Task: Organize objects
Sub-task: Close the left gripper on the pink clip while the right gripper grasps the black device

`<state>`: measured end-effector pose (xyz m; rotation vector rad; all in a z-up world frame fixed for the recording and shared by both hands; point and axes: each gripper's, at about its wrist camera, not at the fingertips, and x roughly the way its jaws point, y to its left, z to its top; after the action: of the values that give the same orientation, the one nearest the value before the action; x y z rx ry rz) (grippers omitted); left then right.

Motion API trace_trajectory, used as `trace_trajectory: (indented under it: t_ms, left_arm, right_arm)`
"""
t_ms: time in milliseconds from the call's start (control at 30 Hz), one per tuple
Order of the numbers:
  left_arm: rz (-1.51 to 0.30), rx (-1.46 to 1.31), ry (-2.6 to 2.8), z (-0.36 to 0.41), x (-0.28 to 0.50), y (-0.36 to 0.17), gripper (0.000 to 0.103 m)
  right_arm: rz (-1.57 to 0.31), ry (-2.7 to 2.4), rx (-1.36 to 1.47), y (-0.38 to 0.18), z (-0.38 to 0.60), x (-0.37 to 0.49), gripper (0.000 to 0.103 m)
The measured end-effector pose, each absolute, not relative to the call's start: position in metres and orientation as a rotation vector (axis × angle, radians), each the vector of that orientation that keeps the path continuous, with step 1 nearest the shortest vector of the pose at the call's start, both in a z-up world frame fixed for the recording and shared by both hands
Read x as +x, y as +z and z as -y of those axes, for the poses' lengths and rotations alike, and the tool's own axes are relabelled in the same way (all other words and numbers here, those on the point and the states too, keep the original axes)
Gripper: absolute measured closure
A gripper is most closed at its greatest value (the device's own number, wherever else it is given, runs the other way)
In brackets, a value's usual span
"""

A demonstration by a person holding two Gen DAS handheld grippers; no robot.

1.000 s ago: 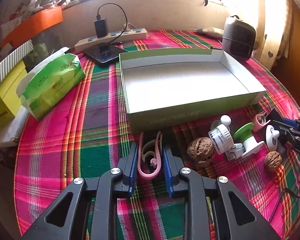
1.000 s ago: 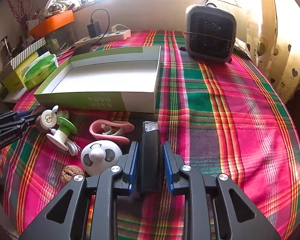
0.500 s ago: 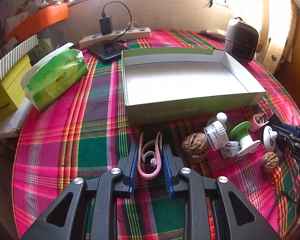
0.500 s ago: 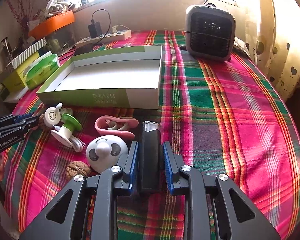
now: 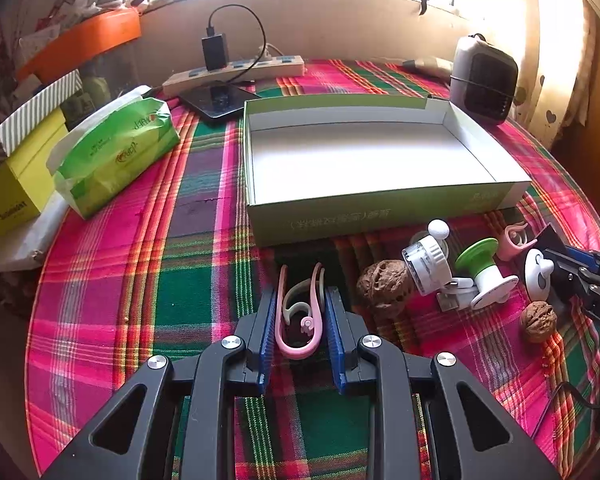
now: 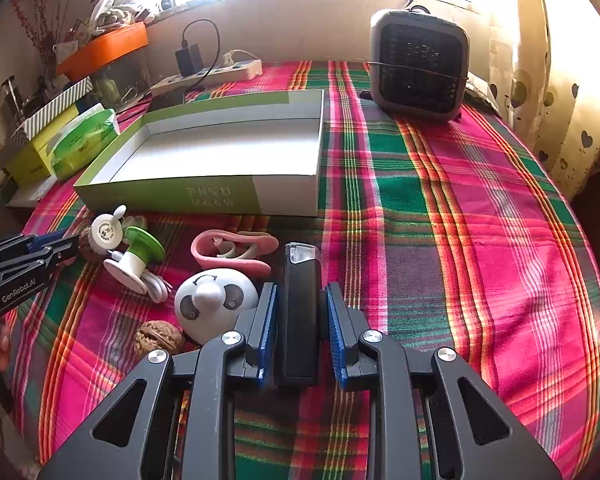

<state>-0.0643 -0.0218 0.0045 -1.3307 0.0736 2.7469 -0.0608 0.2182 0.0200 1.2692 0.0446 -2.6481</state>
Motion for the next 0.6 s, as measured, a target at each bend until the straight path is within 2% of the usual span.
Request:
trace_trajectory:
  t_ms: [600]
  left_arm:
    - [-0.061, -1.260, 2.771, 0.019, -0.061, 0.032, 0.082]
  right_arm:
    - [-0.020, -2.666, 1.220, 0.036, -0.219, -0.057, 0.078]
